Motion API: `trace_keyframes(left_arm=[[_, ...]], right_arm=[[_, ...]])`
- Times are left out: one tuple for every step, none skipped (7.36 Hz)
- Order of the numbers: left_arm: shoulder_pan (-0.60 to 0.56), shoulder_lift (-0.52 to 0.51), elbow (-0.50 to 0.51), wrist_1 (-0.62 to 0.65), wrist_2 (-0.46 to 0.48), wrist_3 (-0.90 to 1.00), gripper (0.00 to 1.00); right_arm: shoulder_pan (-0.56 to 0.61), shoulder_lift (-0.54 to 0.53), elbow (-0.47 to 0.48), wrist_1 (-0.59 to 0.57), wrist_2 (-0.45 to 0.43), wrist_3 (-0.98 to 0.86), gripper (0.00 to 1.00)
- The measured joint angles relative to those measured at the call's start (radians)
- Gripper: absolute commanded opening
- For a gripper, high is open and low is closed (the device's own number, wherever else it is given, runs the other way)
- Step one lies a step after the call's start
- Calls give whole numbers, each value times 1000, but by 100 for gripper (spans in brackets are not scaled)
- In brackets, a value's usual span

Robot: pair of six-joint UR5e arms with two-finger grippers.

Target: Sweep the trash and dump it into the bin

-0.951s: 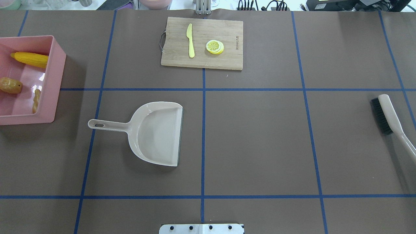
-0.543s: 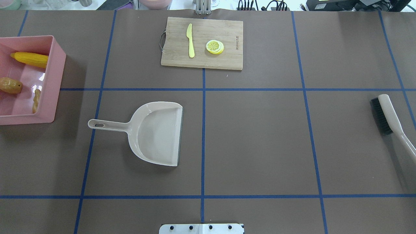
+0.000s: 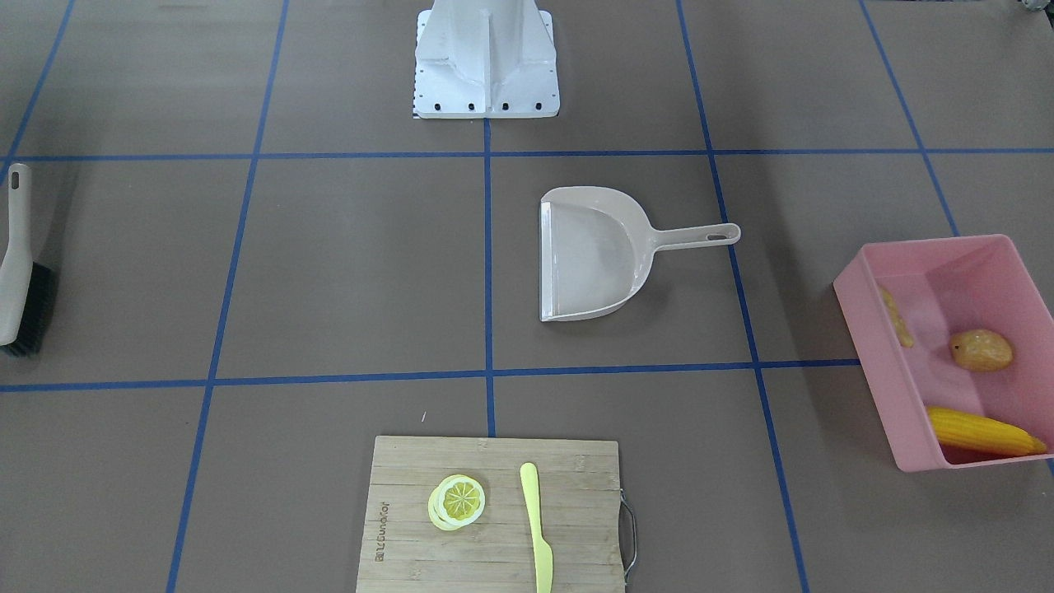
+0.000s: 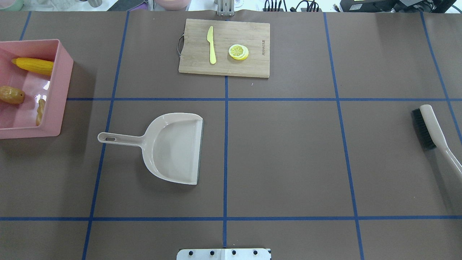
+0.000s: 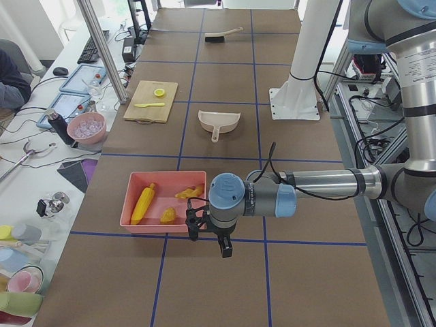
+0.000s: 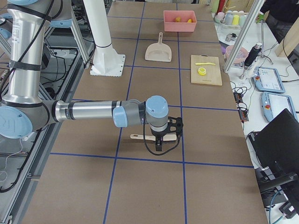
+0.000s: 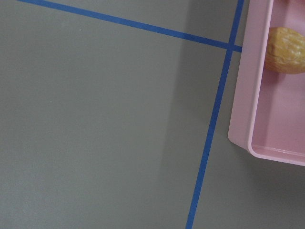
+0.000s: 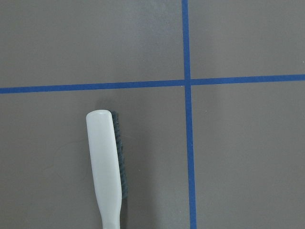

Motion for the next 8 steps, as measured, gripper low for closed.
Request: trace_keyframes(left_arm=[[-6,5,-1,0,0,0,98],[-10,8,1,0,1,0,98],[-11,10,3,0,1,0,98],[-15,11,3,1,1,0,98],[-22,12,3,1,1,1,98],[-27,13,2,1,-1,1,98],[-30,16,1,1,-2,1,98],[-32,19,-1,1,-4,2,98]], right_arm=[[2,0,8,-16,-1,-9,100],[4,0,11,-23,-1,-15,100],[6,-1,12,-27,-2,-18,100],[8,0,13,-39,-4,-19,100],[9,1,13,-54,-7,-20,100],[11,2,16,-62,-10,-20,100],[13,0,20,-66,-11,-21,100],[15,-3,23,-67,-13,-21,100]])
